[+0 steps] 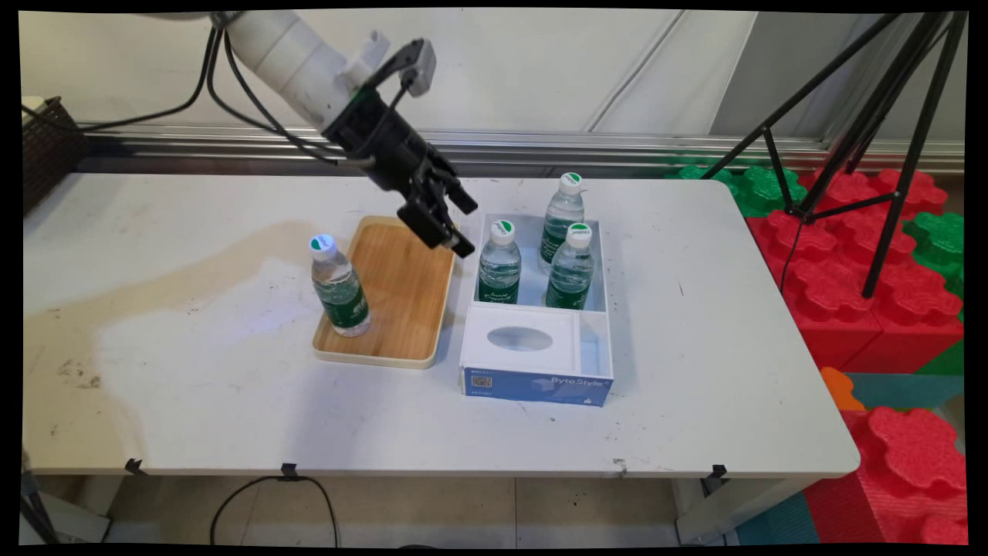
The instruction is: Pick up the green bottle from the white box
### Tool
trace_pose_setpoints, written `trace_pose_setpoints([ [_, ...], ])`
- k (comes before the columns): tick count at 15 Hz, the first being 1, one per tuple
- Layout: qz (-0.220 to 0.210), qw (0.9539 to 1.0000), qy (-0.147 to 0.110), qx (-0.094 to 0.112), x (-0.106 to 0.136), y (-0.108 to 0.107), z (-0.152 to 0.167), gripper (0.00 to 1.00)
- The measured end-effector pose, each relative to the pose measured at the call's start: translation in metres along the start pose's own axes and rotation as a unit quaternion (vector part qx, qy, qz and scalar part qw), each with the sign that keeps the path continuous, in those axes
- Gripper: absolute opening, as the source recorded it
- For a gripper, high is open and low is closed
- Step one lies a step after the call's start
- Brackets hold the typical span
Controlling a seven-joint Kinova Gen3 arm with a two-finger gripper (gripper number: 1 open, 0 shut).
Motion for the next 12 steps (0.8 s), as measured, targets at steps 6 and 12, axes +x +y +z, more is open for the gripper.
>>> trace_pose_setpoints([
  [6,-0.011,0.9997,0.007,0.020,-0.014,0.009,0.018,1.00],
  [12,-0.028,0.9983,0.017,0.047,-0.025,0.013,0.037,1.00],
])
